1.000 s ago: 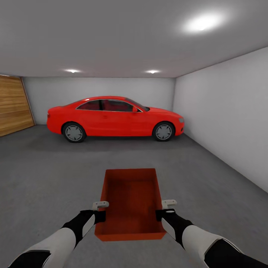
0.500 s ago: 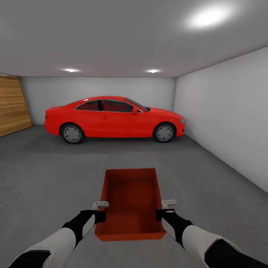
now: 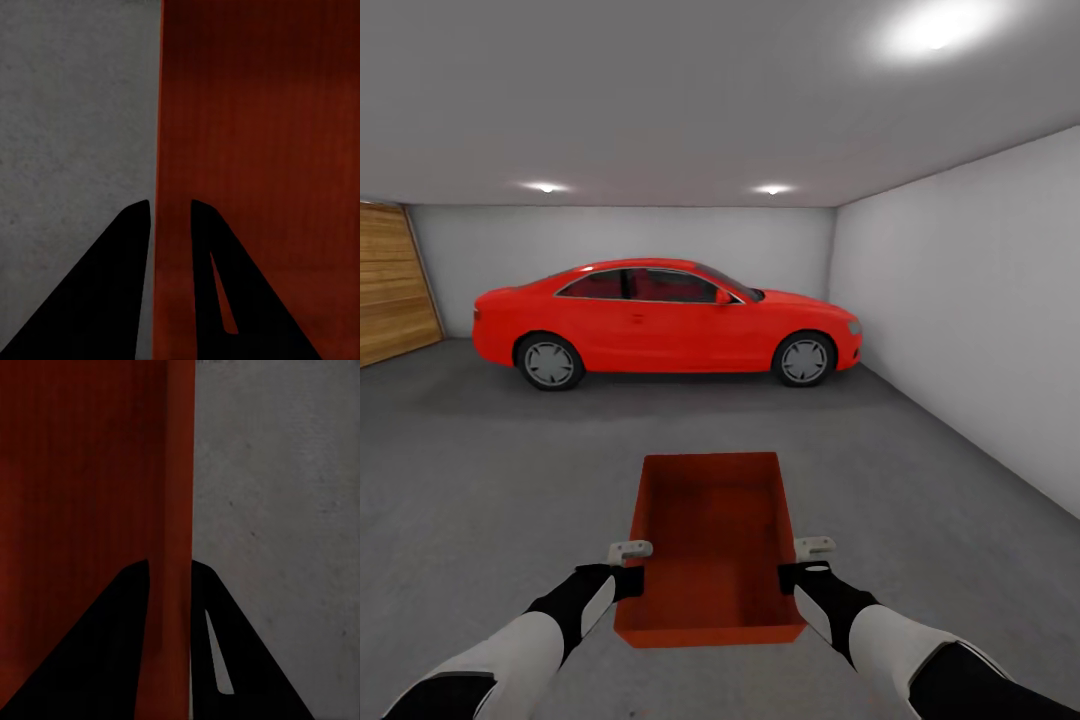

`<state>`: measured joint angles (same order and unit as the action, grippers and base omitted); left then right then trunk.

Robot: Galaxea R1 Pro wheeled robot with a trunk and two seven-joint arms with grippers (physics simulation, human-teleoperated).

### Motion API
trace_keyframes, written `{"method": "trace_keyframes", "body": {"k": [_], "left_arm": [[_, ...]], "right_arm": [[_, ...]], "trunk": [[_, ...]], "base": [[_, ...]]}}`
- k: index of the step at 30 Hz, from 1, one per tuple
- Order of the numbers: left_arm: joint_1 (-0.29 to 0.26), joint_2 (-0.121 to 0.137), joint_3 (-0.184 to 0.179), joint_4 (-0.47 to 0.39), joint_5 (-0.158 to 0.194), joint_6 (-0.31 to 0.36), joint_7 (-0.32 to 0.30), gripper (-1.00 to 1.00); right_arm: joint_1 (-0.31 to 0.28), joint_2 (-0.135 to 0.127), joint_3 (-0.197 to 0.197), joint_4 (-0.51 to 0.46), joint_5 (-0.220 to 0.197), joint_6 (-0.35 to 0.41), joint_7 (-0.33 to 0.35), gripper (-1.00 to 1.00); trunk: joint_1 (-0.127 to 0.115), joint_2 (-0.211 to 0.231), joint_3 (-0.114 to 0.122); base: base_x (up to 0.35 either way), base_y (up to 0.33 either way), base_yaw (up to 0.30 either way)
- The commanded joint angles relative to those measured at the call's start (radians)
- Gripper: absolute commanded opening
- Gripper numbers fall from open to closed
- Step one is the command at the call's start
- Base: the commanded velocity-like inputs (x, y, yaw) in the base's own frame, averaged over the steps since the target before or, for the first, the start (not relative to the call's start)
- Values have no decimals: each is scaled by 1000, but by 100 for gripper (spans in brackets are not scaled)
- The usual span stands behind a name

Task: Move the two storage containers from the living room to the garage. In the garage, place one container on the floor and stack the other container on top of it (either order is fine).

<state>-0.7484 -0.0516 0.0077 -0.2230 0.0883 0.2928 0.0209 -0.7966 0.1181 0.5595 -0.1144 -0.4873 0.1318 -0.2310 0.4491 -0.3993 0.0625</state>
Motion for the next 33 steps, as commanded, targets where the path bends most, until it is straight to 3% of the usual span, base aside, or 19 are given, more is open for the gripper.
{"method": "trace_keyframes", "body": {"k": [1,33], "left_arm": [[0,-1,-6,-4,-23,-24,14,-100],[0,1,-6,-4,-22,-24,14,-100]], "right_arm": [[0,5,39,-1,-34,6,-2,-100],[0,5,39,-1,-34,5,-2,-100]], "trunk": [[1,-1,0],[1,-1,0]], "base": [[322,0,0],[322,0,0]]}}
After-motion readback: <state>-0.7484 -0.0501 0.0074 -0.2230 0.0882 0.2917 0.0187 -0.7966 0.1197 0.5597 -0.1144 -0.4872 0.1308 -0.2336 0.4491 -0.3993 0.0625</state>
